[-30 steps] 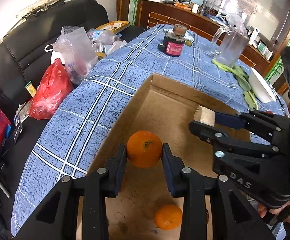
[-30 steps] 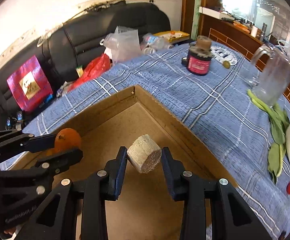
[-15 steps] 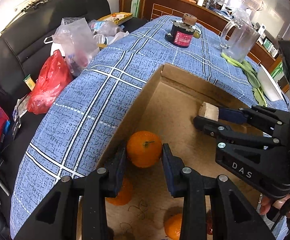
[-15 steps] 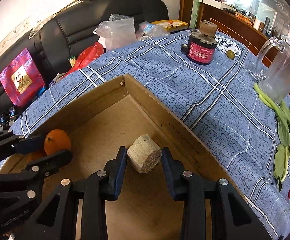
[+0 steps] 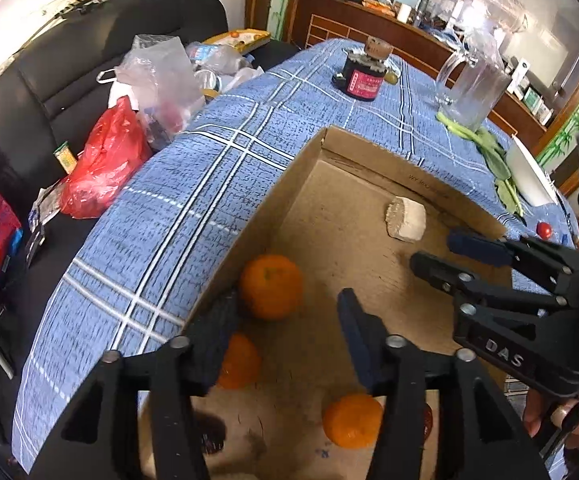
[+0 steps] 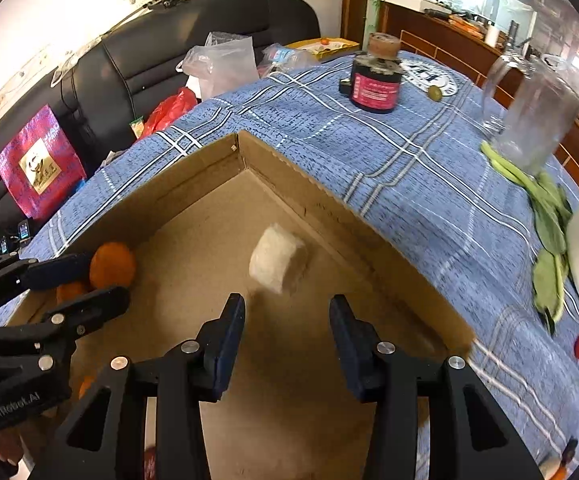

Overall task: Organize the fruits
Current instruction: 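Carry the mandarin and white cube into the tray and open both grippers, then move both grippers back over the fruits on the tablecloth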

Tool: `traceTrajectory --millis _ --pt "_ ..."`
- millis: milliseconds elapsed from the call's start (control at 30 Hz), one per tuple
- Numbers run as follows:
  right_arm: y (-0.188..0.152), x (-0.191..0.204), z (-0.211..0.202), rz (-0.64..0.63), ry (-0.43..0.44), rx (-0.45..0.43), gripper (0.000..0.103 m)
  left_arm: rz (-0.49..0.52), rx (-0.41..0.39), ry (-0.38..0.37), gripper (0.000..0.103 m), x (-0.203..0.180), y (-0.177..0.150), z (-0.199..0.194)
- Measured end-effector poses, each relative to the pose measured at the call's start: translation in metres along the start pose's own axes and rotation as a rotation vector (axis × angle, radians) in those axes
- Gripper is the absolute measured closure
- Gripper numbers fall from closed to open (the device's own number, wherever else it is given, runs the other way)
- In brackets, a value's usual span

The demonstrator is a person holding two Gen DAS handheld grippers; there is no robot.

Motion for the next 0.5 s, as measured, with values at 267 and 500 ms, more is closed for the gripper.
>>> traceTrajectory --millis 267,500 --pt "-0.030 -0.006 -0.052 0.053 -0.022 -0.081 0.054 0.021 -0.068 0.001 0.042 -0.016 -0.015 -0.028" --pt "-0.079 -0.031 -0.093 0.110 -0.029 -0.132 0.047 0.066 -0.100 0.042 0.042 -0.043 -0.034 -0.048"
Point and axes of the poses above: each gripper's, at about its wrist camera, not at the fingertips, and z roughly the way its jaws point, x to its left, y to its top, the point moved 7 cm from there along z, roughly the way its jaws point, and after that the axes turned 2 degrees about x, right-handed, at the moved point
